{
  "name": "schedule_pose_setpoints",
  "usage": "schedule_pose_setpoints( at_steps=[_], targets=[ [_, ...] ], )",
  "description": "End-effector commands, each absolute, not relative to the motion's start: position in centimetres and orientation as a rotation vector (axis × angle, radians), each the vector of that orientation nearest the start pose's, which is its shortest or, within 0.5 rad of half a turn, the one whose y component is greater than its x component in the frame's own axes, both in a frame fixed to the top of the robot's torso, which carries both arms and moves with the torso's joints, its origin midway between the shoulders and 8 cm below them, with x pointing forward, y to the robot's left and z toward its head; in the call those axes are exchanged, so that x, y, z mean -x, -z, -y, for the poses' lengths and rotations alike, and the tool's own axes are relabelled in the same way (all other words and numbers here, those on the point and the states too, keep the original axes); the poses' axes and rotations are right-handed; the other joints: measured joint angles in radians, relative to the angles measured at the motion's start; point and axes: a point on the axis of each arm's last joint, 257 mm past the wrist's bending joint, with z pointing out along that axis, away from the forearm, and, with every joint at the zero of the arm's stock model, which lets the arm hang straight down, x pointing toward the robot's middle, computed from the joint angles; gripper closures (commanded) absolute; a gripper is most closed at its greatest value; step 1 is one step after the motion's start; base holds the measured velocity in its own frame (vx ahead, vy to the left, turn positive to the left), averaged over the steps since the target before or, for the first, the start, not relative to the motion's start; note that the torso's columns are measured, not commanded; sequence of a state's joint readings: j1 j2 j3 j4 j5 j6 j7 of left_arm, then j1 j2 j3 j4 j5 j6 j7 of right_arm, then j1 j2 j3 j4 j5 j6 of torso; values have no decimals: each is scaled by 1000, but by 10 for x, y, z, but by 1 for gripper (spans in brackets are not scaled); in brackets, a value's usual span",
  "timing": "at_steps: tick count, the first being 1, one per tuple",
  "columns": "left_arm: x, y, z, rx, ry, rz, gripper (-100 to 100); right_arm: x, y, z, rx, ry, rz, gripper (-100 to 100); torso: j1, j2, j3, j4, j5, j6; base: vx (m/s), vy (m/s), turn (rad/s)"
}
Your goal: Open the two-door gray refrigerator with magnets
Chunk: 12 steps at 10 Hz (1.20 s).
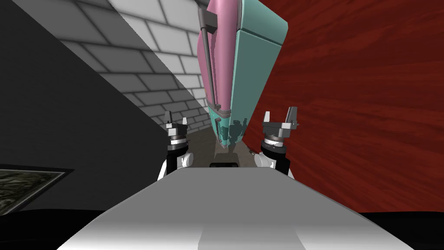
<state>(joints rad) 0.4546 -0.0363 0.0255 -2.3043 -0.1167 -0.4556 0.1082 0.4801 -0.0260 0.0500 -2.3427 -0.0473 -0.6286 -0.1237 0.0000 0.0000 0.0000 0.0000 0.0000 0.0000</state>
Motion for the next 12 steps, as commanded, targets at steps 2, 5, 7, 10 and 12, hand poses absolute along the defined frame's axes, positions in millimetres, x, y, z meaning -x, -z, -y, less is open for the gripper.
schedule_pose_setpoints(
  at_steps=[2, 5, 7, 10, 12],
  targets=[
    [-350, -41, -274, 636, 1320, -606, 0, -308, -78, 259, -544, -1552, -430, 0, 0, 104, -209, 105, 0, 0, 0, 0, 0],
    [-350, -41, -274, 636, 1320, -606, 0, -308, -78, 259, -543, -1552, -430, 0, 0, 322, -644, 322, 0, 0, 0, 0, 0],
    [-350, -41, -274, 636, 1320, -606, 0, -308, -79, 259, -543, -1552, -430, 0, 0, 470, -939, 470, 0, 0, 0, 0, 0],
    [-352, -39, -271, 613, 1317, -645, -100, -308, -79, 259, -543, -1552, -430, 0, 0, 691, -1382, 691, 0, 0, 8, -7, 6],
    [-356, -36, -268, 589, 1311, -700, -100, -308, -78, 259, -544, -1552, -430, 0, -1, 732, -1472, 733, 0, 0, 55, -50, 30]
  ],
)
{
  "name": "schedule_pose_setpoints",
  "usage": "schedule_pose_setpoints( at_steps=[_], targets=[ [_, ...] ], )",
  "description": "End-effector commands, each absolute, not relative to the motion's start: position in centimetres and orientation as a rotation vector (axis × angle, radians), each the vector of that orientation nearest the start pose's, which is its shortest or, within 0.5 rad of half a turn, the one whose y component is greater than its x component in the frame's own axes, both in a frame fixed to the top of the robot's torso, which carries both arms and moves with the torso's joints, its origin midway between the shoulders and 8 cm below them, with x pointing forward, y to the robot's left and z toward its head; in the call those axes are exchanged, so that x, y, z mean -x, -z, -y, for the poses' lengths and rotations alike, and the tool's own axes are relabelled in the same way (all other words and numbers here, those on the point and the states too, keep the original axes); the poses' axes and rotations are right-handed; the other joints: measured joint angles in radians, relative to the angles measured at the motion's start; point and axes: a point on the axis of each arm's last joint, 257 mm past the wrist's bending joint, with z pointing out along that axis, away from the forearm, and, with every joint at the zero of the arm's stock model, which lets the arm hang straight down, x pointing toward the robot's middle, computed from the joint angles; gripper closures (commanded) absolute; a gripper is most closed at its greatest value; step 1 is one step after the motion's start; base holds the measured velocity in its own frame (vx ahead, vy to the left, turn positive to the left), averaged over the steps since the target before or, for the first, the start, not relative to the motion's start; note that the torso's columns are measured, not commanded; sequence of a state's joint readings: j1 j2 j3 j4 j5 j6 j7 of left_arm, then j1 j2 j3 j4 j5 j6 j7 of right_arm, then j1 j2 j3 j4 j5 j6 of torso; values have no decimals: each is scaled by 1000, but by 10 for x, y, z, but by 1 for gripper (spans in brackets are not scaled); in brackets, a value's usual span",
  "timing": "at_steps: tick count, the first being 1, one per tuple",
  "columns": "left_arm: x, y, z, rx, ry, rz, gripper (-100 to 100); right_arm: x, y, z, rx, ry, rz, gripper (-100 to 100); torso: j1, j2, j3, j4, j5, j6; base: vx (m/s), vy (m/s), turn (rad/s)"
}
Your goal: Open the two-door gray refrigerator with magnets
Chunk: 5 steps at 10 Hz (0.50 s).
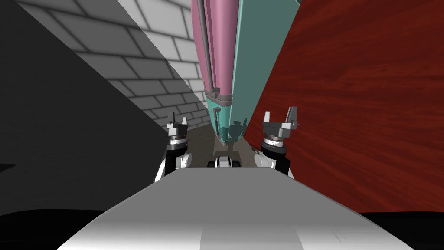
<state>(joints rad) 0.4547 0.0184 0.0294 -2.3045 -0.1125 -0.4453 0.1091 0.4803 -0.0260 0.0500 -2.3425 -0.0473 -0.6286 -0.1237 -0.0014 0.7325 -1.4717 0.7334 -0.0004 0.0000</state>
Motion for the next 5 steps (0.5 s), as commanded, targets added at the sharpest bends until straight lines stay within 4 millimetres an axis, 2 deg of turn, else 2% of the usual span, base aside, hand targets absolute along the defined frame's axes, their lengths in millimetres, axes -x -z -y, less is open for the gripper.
schedule_pose_setpoints(
  at_steps=[1, 3, 5],
  targets=[
    [-358, -33, -267, 582, 1306, -725, -100, -308, -78, 259, -544, -1552, -430, 0, 0, 2, -5, 3, 0, 0, 74, -62, 33],
    [-364, -28, -269, 582, 1294, -766, -100, -308, -78, 259, -544, -1552, -430, 0, 1, 5, -5, 4, 0, 0, 83, -80, 41],
    [-372, -20, -275, 607, 1274, -808, -100, -308, -78, 259, -544, -1552, -430, 0, -2, 3, -6, 4, 0, 0, 144, -143, 74]
  ],
)
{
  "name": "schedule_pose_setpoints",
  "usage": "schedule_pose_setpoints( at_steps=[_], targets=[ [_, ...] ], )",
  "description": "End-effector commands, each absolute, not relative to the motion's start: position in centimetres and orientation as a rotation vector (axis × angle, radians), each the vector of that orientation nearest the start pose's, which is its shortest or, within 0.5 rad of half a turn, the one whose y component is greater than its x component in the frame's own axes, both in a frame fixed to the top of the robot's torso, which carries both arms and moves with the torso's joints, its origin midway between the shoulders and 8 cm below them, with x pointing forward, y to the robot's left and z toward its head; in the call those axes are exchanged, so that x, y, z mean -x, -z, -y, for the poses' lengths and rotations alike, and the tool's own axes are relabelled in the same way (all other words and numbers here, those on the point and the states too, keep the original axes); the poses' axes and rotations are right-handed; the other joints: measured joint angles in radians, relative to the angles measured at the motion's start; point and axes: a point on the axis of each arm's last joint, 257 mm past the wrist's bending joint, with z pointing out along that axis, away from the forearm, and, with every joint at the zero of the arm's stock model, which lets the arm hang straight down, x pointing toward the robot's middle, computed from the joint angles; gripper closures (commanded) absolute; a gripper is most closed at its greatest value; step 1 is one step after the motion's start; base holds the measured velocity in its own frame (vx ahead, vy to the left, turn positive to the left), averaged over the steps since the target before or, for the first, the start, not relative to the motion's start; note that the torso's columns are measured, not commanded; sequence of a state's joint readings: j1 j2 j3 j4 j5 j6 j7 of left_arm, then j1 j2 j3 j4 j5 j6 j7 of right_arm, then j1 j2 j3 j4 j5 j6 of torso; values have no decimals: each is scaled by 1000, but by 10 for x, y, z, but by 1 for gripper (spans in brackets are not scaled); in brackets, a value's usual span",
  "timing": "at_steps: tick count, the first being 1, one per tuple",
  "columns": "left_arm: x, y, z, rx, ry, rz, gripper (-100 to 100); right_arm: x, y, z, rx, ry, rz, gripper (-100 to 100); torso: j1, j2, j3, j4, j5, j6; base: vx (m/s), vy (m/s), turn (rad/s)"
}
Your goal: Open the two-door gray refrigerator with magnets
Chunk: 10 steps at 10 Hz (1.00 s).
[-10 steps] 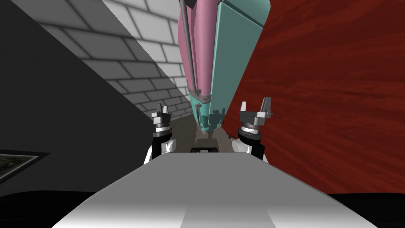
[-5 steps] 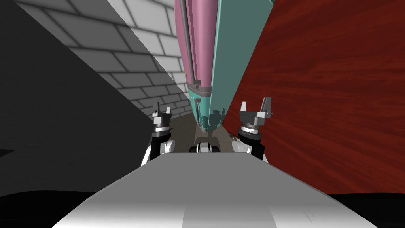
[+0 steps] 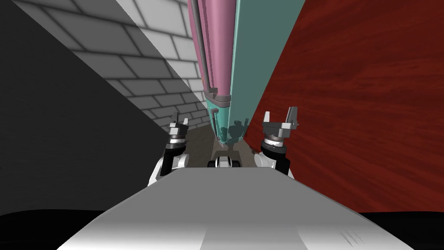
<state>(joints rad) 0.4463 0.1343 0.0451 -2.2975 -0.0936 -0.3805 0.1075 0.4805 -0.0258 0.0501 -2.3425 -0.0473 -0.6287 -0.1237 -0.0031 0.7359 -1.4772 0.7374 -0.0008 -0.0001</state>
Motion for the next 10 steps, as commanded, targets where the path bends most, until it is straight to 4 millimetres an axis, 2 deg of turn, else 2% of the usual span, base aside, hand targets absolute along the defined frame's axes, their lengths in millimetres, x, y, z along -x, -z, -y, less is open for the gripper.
schedule_pose_setpoints(
  at_steps=[1, 10],
  targets=[
    [-375, -17, -278, 621, 1267, -817, -100, -308, -78, 259, -544, -1552, -430, 0, 1, -1, -1, 0, 0, 0, 130, -117, 58],
    [-402, 23, -319, 844, 1194, -862, -100, -308, -78, 259, -544, -1552, -430, 0, 3, 2, 1, 1, 1, 0, 140, -139, 66]
  ],
)
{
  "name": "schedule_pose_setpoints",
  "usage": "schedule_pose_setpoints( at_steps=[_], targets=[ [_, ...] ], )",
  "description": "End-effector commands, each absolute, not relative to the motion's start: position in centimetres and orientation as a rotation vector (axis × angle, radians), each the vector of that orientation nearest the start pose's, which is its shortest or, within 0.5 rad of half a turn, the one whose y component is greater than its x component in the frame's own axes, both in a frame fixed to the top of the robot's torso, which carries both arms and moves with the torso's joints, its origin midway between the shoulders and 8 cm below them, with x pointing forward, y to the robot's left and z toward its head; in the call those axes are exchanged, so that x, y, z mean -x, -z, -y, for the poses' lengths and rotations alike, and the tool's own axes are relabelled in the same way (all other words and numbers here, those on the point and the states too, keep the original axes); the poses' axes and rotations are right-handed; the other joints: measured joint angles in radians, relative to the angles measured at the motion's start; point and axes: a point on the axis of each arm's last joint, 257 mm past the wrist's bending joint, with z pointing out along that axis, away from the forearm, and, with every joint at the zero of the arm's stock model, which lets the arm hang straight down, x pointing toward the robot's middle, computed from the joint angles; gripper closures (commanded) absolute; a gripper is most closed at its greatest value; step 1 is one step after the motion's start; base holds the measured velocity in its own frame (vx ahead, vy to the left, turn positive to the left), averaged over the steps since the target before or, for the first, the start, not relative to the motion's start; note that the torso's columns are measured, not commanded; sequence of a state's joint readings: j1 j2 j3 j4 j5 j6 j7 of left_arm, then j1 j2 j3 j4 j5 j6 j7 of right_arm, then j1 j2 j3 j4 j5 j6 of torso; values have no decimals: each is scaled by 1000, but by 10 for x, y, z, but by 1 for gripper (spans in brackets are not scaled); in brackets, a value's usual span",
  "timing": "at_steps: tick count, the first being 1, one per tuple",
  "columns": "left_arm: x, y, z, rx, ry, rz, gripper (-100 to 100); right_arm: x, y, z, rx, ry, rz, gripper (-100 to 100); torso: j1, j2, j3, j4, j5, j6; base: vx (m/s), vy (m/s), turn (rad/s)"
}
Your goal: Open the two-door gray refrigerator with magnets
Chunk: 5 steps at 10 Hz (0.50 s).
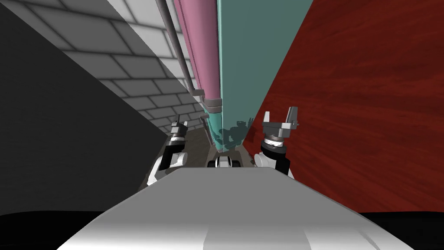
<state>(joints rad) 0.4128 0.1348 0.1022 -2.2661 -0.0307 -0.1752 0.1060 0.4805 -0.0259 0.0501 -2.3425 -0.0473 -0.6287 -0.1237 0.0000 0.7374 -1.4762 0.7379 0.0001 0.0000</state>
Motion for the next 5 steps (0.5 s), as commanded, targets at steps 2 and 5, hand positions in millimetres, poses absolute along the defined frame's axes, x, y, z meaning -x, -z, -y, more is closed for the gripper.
schedule_pose_setpoints(
  at_steps=[2, 5],
  targets=[
    [-407, 31, -327, 884, 1178, -878, -100, -308, -78, 259, -544, -1552, -430, 0, -3, 1, 0, 0, -1, 0, 132, -173, 69],
    [-413, 45, -339, 945, 1152, -901, -100, -308, -78, 259, -544, -1552, -430, 0, 1, 0, 0, 0, 0, 0, 137, -154, 67]
  ],
)
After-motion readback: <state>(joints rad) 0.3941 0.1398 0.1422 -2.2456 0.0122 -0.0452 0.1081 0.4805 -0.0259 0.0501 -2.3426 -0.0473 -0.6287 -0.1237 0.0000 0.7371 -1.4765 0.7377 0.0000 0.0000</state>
